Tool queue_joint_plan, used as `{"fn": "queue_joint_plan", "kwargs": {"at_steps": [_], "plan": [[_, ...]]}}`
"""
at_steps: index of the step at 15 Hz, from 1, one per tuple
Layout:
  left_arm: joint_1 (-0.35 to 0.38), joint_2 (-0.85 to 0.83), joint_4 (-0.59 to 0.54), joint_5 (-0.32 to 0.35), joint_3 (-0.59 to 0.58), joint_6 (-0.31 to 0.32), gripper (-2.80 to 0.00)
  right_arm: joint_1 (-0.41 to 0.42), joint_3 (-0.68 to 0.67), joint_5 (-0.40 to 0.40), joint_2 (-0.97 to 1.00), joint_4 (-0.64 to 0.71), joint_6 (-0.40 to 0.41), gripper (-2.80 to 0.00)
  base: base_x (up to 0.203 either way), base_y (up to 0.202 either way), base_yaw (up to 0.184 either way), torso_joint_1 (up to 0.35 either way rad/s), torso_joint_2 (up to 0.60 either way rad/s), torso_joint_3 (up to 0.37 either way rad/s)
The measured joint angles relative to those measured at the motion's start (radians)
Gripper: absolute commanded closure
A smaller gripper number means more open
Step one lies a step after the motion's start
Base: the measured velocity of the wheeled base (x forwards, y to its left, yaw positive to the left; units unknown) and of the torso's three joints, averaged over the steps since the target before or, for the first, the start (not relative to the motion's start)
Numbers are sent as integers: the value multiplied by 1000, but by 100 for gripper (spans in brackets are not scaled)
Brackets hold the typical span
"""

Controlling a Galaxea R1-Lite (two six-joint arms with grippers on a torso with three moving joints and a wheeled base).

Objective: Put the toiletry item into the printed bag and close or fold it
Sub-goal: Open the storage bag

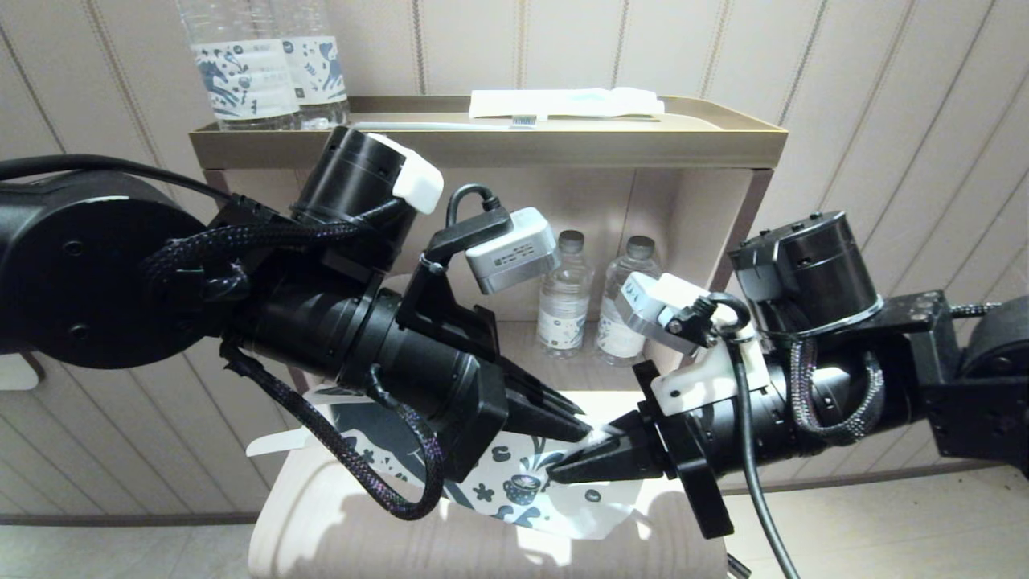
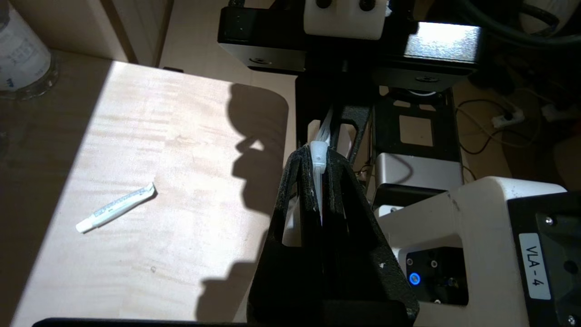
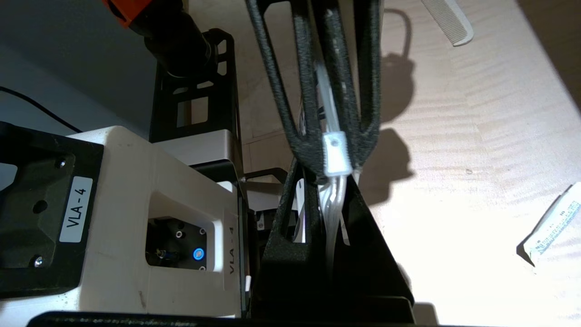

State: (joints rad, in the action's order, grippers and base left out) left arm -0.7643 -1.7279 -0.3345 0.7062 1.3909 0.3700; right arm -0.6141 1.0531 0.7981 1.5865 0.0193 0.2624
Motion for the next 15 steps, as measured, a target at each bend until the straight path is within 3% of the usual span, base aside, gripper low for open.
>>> {"fn": "queue_joint_plan", "kwargs": {"at_steps": [8,15], "plan": [[8,31,0,-7,-63,4,0,34,-52,-1,-59,3,2,0,0,0,0,0,0,0],[88,109,-2,-6,-165,7,0,40,-116,-1,-119,3,4,0,0,0,0,0,0,0]]}}
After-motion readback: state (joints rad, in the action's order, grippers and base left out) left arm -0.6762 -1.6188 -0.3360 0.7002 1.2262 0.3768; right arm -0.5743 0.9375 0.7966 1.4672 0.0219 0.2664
